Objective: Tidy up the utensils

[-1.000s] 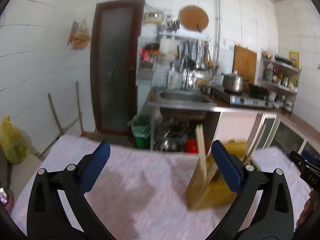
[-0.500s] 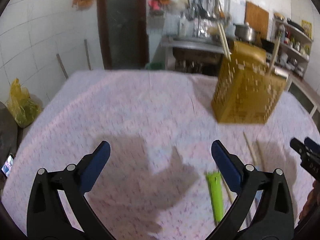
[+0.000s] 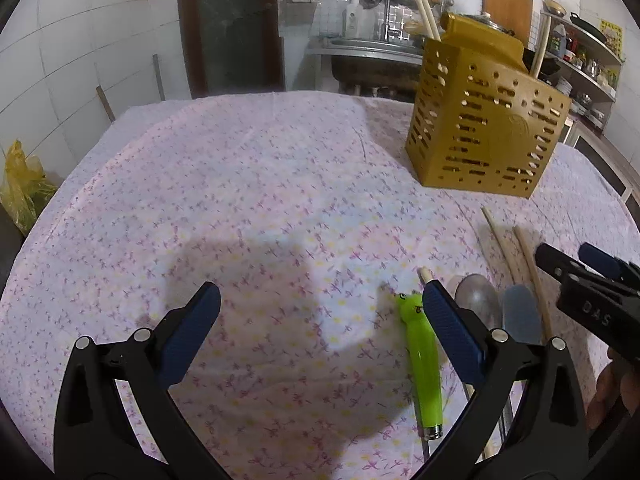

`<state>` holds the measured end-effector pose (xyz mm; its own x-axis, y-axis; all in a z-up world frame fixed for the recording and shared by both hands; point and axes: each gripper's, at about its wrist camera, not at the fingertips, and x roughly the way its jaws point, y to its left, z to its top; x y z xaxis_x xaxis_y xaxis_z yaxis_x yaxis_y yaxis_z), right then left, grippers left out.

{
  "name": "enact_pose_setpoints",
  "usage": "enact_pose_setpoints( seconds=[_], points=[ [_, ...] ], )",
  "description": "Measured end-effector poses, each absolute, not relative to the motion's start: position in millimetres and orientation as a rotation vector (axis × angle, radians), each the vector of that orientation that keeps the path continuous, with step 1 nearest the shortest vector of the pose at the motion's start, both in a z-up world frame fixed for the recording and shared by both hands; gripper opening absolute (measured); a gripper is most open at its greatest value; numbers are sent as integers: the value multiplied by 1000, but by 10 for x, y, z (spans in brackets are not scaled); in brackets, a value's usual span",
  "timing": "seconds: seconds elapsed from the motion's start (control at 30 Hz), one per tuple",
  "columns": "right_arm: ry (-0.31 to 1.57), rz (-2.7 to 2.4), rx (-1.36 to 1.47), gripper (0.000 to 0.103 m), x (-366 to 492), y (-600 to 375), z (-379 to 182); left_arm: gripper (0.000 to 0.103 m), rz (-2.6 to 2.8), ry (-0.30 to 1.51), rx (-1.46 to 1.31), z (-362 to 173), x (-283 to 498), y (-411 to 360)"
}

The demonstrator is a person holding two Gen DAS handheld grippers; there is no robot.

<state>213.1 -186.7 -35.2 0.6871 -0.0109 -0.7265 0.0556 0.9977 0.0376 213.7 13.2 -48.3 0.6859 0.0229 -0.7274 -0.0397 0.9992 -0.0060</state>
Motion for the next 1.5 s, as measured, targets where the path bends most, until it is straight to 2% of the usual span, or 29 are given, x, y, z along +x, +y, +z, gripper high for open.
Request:
enact_pose_setpoints(
  seconds=[0.07, 0.1, 0.13, 0.2, 0.33, 0.5, 0.83, 1.0, 1.07, 1.3, 1.37, 1.5],
  points=[
    [834, -33, 45, 72, 2186, -1798, -377, 98, 31, 823, -15, -511, 2138, 113],
    [853, -25, 40, 62, 2215, -1766, -403, 98, 31, 827, -15, -518, 2140, 107],
    [873, -17, 39, 47, 2240, -1738, -436, 98, 31, 828, -17, -522, 2142, 106],
    [872, -18, 33, 43, 2243, -1692, -442, 98, 31, 829, -19, -522, 2139, 95],
    [871, 15, 42, 10, 2204, -1655, -428, 98, 21, 840, -14, -527, 2124, 61],
    [870, 27, 62, 6, 2110, -1753, -422, 98, 7, 859, -7, -547, 2082, -6],
    [883, -3, 93, 6, 1866, -2069, -450, 96, -2, 902, 4, -621, 2099, -96],
    [889, -4, 108, 7, 1880, -2143, -466, 83, -4, 927, 0, -671, 2150, -124],
    [888, -6, 113, 7, 1899, -2145, -469, 70, -8, 922, -3, -652, 2167, -126],
    [883, -5, 113, 7, 1931, -2192, -460, 38, -32, 940, 16, -628, 2251, -194],
    [873, -7, 128, 6, 1888, -2207, -451, 24, -41, 942, 14, -615, 2253, -208],
    [823, -8, 125, 6, 1770, -2250, -373, 23, -49, 937, -4, -597, 2234, -194]
  ],
)
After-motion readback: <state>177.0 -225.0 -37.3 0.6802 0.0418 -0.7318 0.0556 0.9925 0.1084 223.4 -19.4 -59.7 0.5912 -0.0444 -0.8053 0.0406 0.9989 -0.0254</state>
